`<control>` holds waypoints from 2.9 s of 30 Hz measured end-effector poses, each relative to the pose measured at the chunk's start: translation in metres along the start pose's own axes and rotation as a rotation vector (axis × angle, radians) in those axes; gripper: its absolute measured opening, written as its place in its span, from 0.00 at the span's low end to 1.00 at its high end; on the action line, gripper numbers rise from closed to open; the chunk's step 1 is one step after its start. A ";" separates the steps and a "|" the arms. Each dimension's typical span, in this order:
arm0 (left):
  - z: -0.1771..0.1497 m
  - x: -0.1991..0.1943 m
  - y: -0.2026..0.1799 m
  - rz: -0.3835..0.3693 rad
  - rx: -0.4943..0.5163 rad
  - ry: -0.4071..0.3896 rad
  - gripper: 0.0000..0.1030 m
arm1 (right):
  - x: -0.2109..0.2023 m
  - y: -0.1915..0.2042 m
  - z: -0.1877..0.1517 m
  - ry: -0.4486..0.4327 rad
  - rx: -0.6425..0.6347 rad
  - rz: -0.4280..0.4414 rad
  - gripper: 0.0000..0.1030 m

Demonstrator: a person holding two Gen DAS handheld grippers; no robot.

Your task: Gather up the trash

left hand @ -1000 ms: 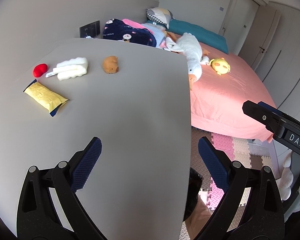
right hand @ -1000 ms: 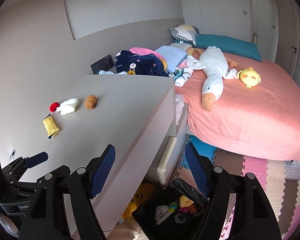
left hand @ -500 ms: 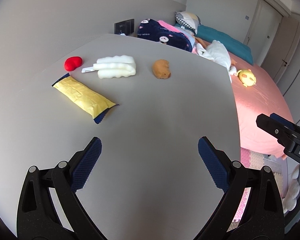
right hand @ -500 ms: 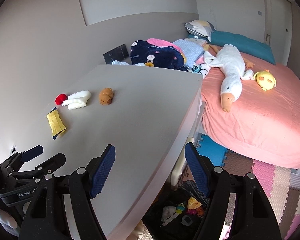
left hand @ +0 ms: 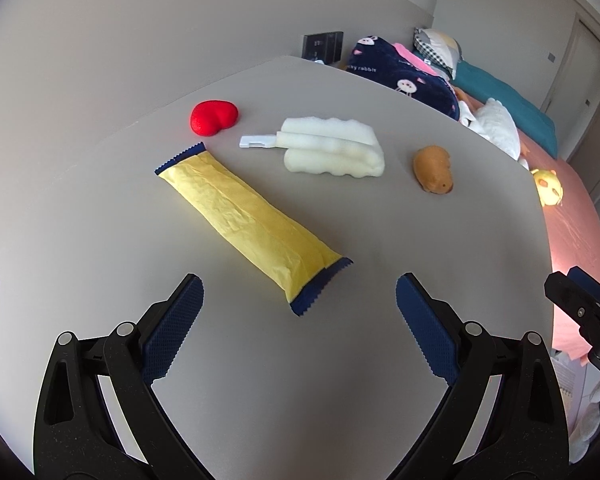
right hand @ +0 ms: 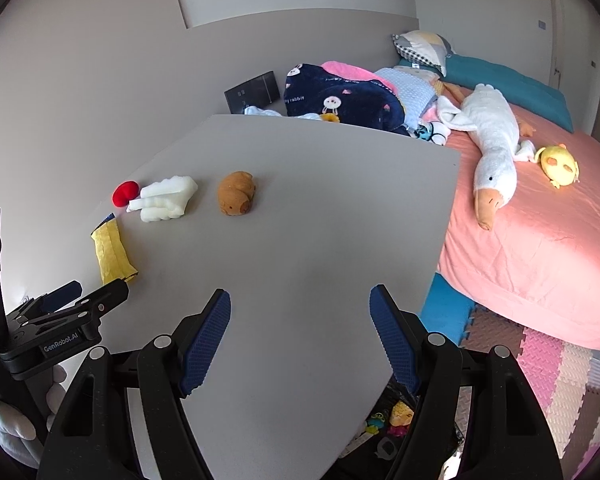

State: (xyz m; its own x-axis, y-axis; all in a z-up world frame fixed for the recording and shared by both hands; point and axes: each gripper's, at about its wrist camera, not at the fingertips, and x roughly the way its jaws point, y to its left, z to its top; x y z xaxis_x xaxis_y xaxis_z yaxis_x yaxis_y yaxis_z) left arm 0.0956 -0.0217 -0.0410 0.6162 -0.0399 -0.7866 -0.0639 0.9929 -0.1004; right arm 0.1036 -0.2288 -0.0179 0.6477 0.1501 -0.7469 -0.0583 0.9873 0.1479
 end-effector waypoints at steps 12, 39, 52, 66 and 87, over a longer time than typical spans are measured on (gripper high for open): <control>0.028 0.032 0.027 0.044 -0.042 0.040 0.81 | 0.040 0.023 0.026 0.027 -0.016 0.024 0.71; 0.039 0.034 0.047 0.051 -0.042 0.003 0.31 | 0.110 0.066 0.077 0.063 -0.089 -0.043 0.62; 0.039 0.034 0.045 0.057 -0.030 0.006 0.31 | 0.107 0.060 0.070 0.105 -0.075 -0.022 0.37; 0.029 0.014 0.026 0.053 0.005 -0.002 0.31 | 0.063 0.043 0.053 0.094 -0.074 -0.012 0.37; -0.010 -0.051 -0.037 -0.026 0.080 -0.048 0.31 | -0.038 0.010 0.006 0.026 -0.062 -0.014 0.37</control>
State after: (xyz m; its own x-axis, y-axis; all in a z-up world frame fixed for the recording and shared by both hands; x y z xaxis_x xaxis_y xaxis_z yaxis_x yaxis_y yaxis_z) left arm 0.0585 -0.0574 -0.0034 0.6539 -0.0622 -0.7540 0.0145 0.9975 -0.0697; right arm 0.0828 -0.2252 0.0156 0.6285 0.1373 -0.7656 -0.0972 0.9904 0.0978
